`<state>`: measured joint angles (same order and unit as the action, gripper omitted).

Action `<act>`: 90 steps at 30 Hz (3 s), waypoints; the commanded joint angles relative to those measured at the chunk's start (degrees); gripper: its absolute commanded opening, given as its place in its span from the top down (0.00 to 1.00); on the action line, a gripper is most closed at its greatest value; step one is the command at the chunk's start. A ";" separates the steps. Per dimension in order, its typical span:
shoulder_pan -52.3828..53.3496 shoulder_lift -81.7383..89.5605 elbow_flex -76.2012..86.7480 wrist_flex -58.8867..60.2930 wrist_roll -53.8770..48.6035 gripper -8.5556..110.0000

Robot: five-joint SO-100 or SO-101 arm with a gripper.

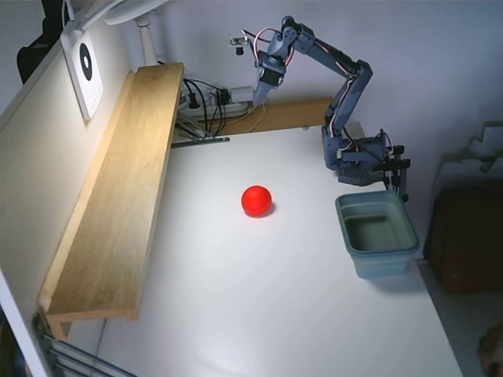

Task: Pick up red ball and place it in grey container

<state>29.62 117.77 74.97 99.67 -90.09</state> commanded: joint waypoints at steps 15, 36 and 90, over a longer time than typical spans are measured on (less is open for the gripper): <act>0.38 1.46 0.78 0.33 0.09 0.95; 0.38 1.46 0.78 0.33 0.09 0.95; -19.85 1.46 0.78 0.33 0.09 0.61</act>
<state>9.32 117.77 74.97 99.67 -90.18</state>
